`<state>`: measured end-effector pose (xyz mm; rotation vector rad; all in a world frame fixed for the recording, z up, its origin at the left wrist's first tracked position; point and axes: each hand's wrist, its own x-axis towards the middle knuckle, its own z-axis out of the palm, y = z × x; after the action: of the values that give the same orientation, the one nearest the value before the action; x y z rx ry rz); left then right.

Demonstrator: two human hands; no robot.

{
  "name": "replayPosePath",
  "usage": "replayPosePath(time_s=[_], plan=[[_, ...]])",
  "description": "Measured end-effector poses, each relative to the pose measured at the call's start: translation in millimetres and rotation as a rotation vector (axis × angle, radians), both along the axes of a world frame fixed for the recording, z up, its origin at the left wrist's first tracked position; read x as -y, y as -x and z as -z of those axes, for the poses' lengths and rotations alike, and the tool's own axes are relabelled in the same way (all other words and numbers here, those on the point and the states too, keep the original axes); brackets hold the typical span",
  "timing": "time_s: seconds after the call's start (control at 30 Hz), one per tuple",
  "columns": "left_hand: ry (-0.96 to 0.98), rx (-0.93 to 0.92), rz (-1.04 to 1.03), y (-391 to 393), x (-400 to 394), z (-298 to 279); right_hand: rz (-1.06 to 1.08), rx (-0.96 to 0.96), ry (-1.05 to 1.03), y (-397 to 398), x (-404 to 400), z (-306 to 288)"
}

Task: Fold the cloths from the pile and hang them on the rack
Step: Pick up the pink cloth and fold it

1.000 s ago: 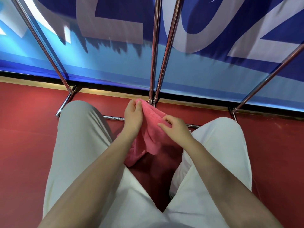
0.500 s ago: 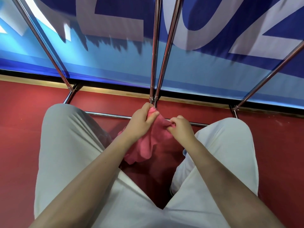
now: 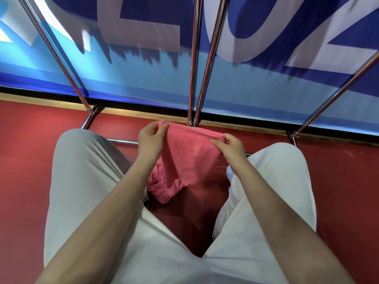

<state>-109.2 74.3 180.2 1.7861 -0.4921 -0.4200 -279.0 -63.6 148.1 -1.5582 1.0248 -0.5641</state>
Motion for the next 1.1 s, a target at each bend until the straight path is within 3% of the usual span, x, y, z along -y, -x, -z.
replayPosePath(time_s=[0.17,0.43,0.67,0.83,0.93,1.1], plan=[[0.028,-0.070,0.005,-3,2,5,0.012,0.182,-0.119,-2,-4,-9],[-0.101,-0.172,-0.028,-3,15,13,0.076,0.058,0.001,-11,-6,-4],[0.038,-0.397,-0.056,18,31,12,0.319,0.033,-0.020,-21,-7,-4],[0.173,-0.579,-0.116,30,39,8,0.343,0.072,-0.083,-32,-14,-7],[0.198,-0.572,-0.097,39,43,6,0.297,0.129,-0.109,-39,-21,-12],[0.222,-0.403,0.029,53,48,3,0.245,0.201,-0.080,-43,-28,-21]])
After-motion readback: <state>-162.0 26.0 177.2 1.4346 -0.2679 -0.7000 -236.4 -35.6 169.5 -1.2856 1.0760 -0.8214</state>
